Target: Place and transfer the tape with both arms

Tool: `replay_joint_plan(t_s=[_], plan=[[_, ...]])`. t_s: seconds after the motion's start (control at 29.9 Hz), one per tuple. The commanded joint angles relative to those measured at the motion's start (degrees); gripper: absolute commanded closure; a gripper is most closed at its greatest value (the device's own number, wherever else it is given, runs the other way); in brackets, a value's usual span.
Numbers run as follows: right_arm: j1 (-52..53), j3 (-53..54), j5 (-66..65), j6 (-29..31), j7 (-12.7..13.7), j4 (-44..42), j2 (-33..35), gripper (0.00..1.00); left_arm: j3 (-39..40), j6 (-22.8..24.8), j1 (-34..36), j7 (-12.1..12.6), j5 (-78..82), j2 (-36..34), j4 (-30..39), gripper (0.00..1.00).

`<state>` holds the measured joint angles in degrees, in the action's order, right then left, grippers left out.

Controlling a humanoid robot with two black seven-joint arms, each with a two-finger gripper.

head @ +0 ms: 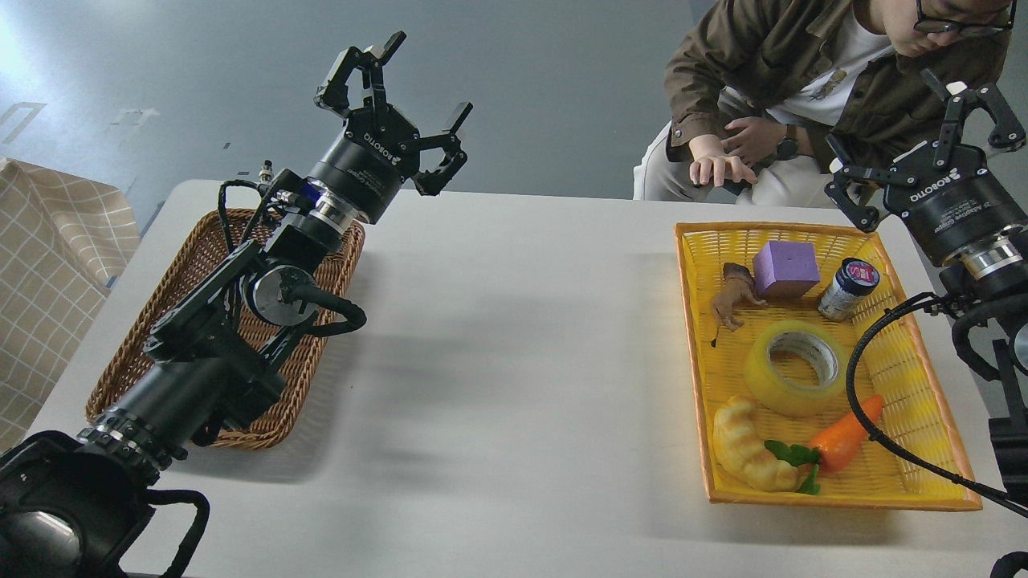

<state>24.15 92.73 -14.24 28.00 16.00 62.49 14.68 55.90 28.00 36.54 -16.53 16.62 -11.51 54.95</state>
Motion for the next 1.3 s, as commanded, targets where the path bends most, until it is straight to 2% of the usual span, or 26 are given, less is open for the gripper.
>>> replay_joint_plan(t_s=[0.0, 1.27], plan=[[-0.06, 0.00, 0.00, 0.00, 0.00, 0.00, 0.00, 0.00, 0.00, 0.00, -0.16, 0.01, -0.01, 0.00, 0.07, 0.00], [-0.15, 0.00, 0.00, 0.00, 0.00, 0.18, -0.09, 0.00, -0.09, 0.00, 0.11, 0.01, -0.09, 0.26, 0.16, 0.00]])
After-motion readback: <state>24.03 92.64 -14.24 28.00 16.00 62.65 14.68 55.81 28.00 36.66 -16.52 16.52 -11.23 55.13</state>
